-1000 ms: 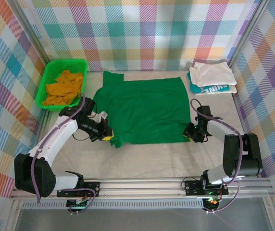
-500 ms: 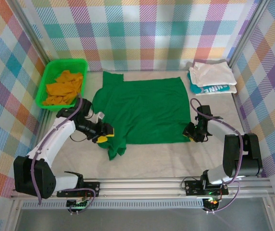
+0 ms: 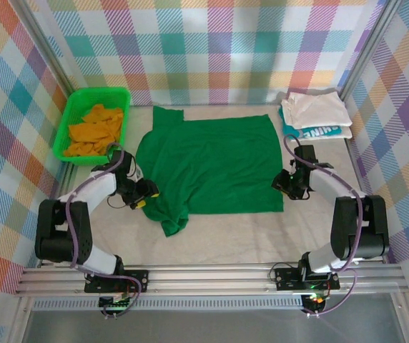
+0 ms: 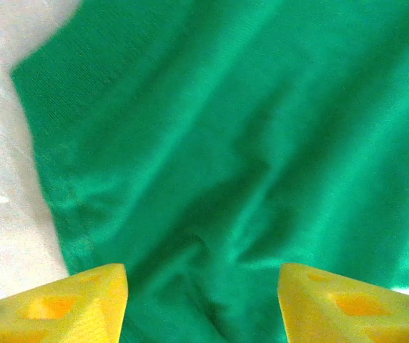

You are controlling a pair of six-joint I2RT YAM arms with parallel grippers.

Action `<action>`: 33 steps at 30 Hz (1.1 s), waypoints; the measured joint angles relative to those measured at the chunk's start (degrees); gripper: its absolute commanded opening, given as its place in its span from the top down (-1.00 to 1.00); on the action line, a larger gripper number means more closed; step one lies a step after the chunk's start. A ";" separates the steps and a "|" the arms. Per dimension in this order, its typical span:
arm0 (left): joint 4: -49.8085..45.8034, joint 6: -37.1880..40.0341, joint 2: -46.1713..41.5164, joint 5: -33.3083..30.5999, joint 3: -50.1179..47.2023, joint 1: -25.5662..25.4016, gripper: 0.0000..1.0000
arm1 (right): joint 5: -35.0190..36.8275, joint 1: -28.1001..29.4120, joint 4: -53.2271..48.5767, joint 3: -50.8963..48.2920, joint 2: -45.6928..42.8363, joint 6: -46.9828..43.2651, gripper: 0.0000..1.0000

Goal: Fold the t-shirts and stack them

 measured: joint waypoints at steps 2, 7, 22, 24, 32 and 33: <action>1.51 -0.07 1.25 -2.05 0.00 0.00 -0.10 | -0.42 0.00 0.52 0.26 0.90 0.07 0.22; 6.25 0.11 6.27 -6.21 0.74 0.04 0.41 | -0.98 0.00 2.12 0.46 2.10 0.90 0.23; 8.50 3.06 27.91 -10.38 27.17 2.38 0.74 | -1.03 2.10 3.19 7.41 6.67 1.79 0.23; 6.93 3.52 28.30 -12.02 28.79 2.36 0.63 | -1.01 2.32 3.10 8.26 6.73 1.81 0.23; 8.17 3.34 12.35 -17.92 16.79 2.10 0.12 | -1.07 2.64 3.13 9.66 6.73 1.75 0.23; 9.11 3.02 6.43 -18.82 12.44 1.68 0.04 | -1.14 2.73 3.17 9.64 6.71 1.75 0.23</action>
